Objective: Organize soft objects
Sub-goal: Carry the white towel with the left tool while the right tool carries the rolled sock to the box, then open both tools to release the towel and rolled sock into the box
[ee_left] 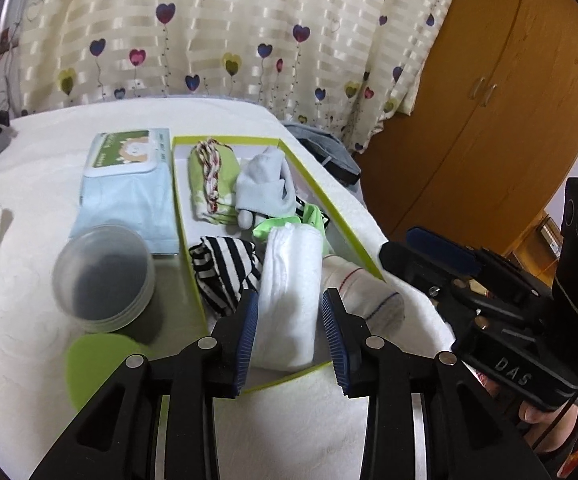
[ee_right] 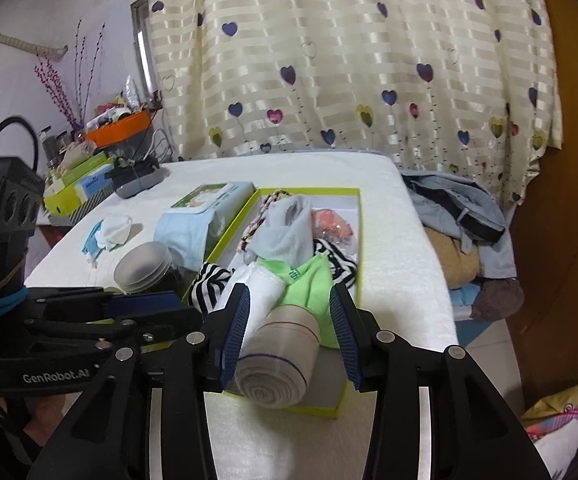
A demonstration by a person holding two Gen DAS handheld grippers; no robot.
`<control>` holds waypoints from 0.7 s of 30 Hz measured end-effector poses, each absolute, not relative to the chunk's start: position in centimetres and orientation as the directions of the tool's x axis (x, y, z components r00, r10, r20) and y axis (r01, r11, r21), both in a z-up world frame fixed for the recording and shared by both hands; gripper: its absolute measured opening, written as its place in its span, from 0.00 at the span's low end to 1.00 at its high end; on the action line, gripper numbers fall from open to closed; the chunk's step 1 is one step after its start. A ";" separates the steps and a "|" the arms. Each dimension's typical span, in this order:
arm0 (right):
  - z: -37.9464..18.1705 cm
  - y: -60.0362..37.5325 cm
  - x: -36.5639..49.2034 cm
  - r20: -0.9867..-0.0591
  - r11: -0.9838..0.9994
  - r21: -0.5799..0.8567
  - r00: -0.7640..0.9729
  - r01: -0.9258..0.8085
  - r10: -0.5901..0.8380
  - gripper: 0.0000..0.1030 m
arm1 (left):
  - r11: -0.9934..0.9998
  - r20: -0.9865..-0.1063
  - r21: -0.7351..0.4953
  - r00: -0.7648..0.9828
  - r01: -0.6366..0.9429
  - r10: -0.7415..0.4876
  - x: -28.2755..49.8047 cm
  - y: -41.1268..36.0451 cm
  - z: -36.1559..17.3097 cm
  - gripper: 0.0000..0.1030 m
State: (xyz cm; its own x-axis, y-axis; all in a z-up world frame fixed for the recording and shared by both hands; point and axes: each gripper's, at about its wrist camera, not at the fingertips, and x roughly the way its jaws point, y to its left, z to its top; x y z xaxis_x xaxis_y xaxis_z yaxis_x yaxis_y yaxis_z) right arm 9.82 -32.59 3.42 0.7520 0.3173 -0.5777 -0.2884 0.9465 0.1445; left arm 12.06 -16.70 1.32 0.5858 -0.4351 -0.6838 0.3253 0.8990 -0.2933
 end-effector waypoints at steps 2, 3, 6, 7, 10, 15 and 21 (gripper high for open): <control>4.0 -32.6 9.3 -0.568 0.949 0.145 0.762 -0.280 0.312 0.42 | 0.902 -0.674 -0.287 0.601 0.324 -0.430 11.4 -16.3 1.8 0.31; 4.2 -32.5 9.1 -0.563 0.950 0.144 0.766 -0.278 0.310 0.42 | 0.902 -0.669 -0.284 0.607 0.325 -0.429 11.2 -16.1 2.0 0.31; 5.0 -32.2 8.1 -0.545 0.948 0.143 0.777 -0.283 0.315 0.42 | 0.908 -0.653 -0.272 0.632 0.319 -0.417 10.2 -15.4 2.8 0.31; 5.3 -32.0 7.8 -0.540 0.947 0.142 0.780 -0.286 0.317 0.42 | 0.909 -0.647 -0.271 0.639 0.316 -0.415 9.9 -15.2 3.0 0.31; 5.8 -31.3 6.9 -0.529 0.944 0.137 0.784 -0.299 0.325 0.42 | 0.914 -0.631 -0.264 0.662 0.307 -0.405 9.1 -14.4 3.7 0.31; 6.7 -29.9 5.7 -0.516 0.940 0.127 0.788 -0.318 0.336 0.42 | 0.919 -0.609 -0.261 0.689 0.295 -0.394 7.8 -13.1 4.4 0.31; 7.4 -27.6 5.1 -0.507 0.928 0.116 0.782 -0.354 0.362 0.42 | 0.928 -0.589 -0.265 0.718 0.263 -0.372 7.0 -10.7 4.9 0.31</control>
State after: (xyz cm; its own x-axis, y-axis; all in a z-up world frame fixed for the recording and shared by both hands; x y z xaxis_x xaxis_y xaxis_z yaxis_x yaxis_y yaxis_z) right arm 5.05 -27.57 7.43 0.7822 0.3615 -0.5074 -0.3537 0.9281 0.1160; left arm 6.95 -10.67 4.88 0.7176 -0.3720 -0.5887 0.2635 0.9276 -0.2649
